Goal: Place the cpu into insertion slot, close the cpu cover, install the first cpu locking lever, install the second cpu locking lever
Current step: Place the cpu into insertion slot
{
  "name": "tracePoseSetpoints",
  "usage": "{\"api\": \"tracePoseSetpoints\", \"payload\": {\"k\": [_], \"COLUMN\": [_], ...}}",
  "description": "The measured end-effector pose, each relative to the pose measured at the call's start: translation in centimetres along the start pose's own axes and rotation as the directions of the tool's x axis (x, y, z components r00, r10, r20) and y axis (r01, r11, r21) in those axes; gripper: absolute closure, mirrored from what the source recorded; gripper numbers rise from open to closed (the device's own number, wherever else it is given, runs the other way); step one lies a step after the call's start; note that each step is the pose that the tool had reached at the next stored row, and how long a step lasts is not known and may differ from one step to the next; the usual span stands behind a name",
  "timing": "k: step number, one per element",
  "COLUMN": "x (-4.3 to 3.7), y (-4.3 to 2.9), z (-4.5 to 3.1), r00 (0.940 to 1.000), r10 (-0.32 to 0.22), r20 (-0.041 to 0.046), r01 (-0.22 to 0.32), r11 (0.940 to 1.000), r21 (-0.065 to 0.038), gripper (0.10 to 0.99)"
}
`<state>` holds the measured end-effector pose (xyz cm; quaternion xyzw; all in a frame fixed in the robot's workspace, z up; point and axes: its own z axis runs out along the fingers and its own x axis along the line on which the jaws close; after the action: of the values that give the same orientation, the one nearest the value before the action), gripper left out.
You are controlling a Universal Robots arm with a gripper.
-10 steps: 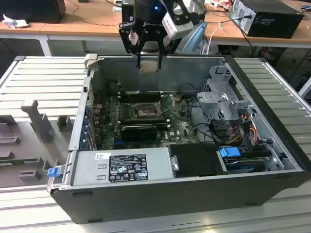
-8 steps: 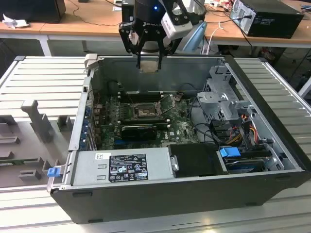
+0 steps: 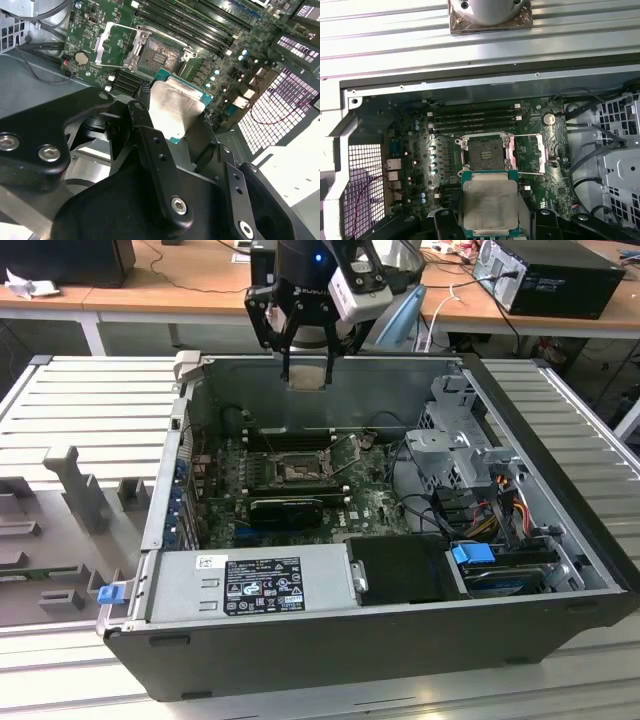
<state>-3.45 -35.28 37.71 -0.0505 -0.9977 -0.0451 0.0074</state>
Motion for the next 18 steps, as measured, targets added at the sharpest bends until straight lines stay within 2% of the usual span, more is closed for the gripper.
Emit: {"api": "tracePoseSetpoints", "payload": {"k": [5, 18], "x": [0.0, 0.0], "y": [-0.01, 0.0], "z": [0.03, 0.04], "r00": [1.0, 0.997], "r10": [0.007, 0.078], "r20": [0.0007, 0.007], "r01": [-0.007, -0.078], "r11": [1.0, 0.997], "r21": [0.0, -0.001], "gripper": [0.557, 0.557]}}
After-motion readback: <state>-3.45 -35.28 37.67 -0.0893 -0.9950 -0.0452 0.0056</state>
